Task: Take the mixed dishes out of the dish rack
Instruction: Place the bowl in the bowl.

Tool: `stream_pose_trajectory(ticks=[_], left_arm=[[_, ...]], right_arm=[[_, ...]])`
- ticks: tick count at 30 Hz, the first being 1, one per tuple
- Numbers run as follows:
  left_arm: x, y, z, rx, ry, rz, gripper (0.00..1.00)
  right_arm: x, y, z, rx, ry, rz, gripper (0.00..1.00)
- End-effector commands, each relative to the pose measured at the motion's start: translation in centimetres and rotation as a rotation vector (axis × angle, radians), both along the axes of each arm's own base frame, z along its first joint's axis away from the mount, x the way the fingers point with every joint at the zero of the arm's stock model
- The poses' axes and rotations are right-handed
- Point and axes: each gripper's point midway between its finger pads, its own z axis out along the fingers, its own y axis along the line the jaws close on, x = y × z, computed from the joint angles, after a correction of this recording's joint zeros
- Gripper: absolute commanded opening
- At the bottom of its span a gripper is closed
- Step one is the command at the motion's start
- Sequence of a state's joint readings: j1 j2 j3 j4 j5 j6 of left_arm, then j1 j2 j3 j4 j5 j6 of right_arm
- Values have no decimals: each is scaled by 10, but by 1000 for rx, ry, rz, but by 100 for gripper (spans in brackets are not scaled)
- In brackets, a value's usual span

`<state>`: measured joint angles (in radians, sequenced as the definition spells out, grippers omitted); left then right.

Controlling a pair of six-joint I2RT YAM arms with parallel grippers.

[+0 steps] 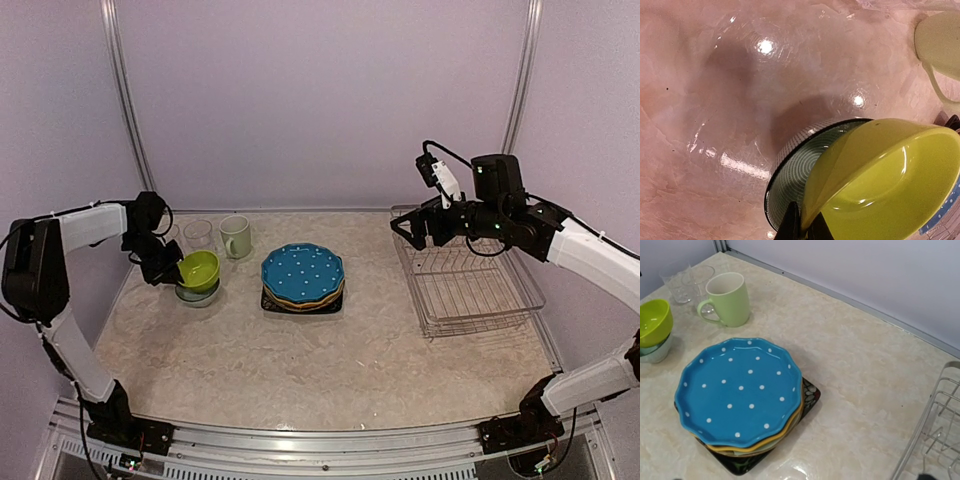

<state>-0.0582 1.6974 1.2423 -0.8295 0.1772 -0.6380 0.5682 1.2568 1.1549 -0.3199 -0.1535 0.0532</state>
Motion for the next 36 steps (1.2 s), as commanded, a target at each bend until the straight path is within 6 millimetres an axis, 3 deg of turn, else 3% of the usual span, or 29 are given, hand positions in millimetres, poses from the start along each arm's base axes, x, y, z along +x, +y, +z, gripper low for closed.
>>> stream_pose_trajectory(ticks=[1,9,16,22,26,36], left_arm=[[5,2,-1,6,-4,-10,5],[-7,3,-11,8,31,-4,7],[-15,5,-8,18,36,-4,11],[-18,5,-9,16,47,-6,27],[-16,4,-3,12,30,-9,32],[-25,15,17,55,9,-21,32]], right_arm=[[0,-6,5,-7,-3,-19,99],[0,-6,3,-7,-2,-17,99],[-1,-5,2,-8,0,-10,99],[0,-2,2,-1,1,3,99],[0,-1,2,3,3,6,99],[-2,1,1,16,16,16,99]])
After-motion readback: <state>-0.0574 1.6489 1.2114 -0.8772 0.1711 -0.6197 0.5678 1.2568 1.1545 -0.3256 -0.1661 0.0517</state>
